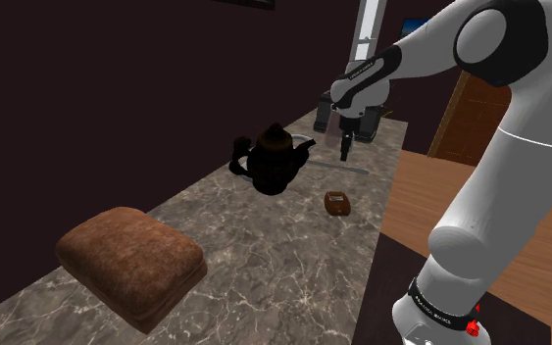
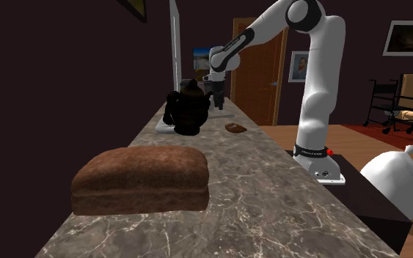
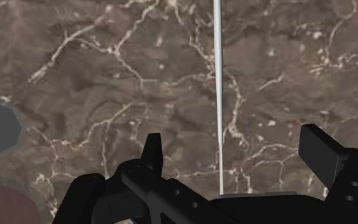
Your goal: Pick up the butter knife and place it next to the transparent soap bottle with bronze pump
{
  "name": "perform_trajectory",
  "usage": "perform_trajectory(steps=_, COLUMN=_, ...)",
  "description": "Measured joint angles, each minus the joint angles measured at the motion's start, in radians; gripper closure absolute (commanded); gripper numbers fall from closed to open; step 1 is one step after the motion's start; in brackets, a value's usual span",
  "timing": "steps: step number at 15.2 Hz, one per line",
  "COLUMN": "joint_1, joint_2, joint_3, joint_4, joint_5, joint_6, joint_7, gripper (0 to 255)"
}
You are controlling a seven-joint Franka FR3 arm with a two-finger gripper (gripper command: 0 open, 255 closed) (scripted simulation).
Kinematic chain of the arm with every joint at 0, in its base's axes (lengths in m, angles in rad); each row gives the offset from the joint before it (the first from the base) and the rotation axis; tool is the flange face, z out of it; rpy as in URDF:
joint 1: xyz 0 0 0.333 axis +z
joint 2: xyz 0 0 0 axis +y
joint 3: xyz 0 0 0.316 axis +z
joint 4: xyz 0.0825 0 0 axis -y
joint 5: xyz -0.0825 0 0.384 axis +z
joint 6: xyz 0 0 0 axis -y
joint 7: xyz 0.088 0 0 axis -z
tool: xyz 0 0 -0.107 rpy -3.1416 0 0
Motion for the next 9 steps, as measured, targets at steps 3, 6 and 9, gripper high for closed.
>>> perform_trajectory(steps=3, joint_1=0.002, joint_2=-0.029, joint_3=0.002, joint_4=0.046, joint_5=-0.008, joint_6=-0.074, joint_7=0.006, gripper=0)
perform_trajectory(steps=6, joint_1=0.004, joint_2=-0.037, joint_3=0.003, joint_4=0.049, joint_5=-0.010, joint_6=-0.085, joint_7=0.010, gripper=0)
perform_trajectory(steps=9, joint_1=0.004, joint_2=-0.037, joint_3=0.003, joint_4=0.049, joint_5=-0.011, joint_6=-0.086, joint_7=0.010, gripper=0)
